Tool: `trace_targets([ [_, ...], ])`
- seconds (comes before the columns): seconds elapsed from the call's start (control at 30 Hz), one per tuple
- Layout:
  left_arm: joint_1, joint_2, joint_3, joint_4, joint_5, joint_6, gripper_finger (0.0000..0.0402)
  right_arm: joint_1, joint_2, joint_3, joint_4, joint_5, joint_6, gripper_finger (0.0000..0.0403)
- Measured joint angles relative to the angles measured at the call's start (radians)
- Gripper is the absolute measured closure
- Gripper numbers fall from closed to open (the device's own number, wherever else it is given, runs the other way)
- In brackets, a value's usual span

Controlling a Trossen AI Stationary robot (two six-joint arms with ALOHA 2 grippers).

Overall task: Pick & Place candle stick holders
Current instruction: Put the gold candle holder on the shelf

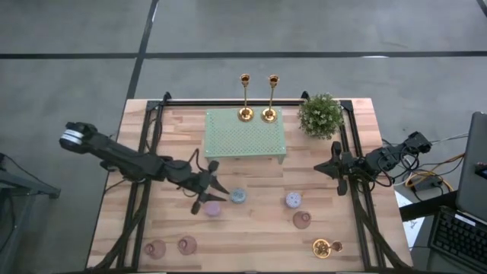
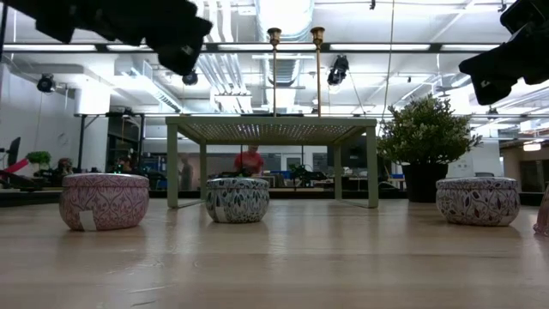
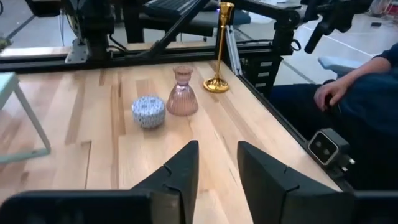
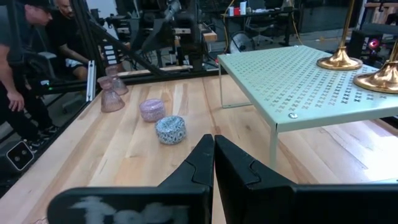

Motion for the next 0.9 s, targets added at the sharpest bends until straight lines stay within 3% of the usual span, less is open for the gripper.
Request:
trace_targets([
  [0.9, 0.005, 0.477, 0.380, 0.023, 0.019, 0.091, 0.0268, 0.000, 0.000, 0.000, 0.000, 0.000, 0.000, 0.0394],
])
